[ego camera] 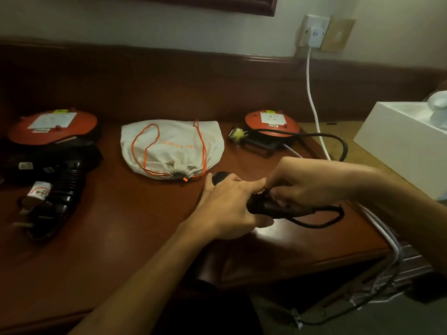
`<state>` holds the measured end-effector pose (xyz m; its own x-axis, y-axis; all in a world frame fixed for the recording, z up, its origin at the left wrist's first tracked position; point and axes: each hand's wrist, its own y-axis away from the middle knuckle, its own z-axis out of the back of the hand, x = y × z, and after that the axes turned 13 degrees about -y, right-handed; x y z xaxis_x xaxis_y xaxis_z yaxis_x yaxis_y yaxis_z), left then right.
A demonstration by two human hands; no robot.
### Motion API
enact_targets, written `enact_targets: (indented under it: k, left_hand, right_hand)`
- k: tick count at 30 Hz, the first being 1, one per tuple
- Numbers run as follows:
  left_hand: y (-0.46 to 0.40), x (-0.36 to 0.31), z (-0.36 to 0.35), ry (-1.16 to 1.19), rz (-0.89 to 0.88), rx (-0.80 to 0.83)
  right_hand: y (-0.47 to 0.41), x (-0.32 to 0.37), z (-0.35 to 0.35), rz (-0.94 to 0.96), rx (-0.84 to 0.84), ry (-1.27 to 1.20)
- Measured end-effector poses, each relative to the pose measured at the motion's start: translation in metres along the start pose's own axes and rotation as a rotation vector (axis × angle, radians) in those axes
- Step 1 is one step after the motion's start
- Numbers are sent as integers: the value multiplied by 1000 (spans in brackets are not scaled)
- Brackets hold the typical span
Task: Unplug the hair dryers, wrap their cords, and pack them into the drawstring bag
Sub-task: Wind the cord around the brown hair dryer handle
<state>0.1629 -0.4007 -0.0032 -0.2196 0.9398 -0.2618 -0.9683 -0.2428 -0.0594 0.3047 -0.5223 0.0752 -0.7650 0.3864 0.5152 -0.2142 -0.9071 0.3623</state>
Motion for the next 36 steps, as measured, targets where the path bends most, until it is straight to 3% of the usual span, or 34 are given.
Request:
enact_targets:
  k: [5,9,16,20,25,27,30,36]
  left_hand:
    - [1,-12,-5,-57,20,-77]
    - [-4,-5,-3,-1,135,-138]
    - [-9,22,6,290,99,-119]
    - [-9,40,6,432,-8,-32]
    - [-7,42,-1,516,23,-132]
    - [-6,43,-1,560,17,-134]
    - [-3,45,-4,594,-16,-150]
    - [1,44,-8,434,-32,-243]
  right_hand:
    - [19,10,-19,-48,-170,215]
    - [51,10,-14,-70,-297,324]
    - [61,-23,-56,203,-284,-95]
    - [35,-43,-104,351,-431,-61]
    - [15,-53,-127,426,-544,-41]
    - [14,-54,-123,373,-604,-173]
    - [10,-60,-106,211,-549,-457]
    - [-26,-87,-72,74,-426,-564]
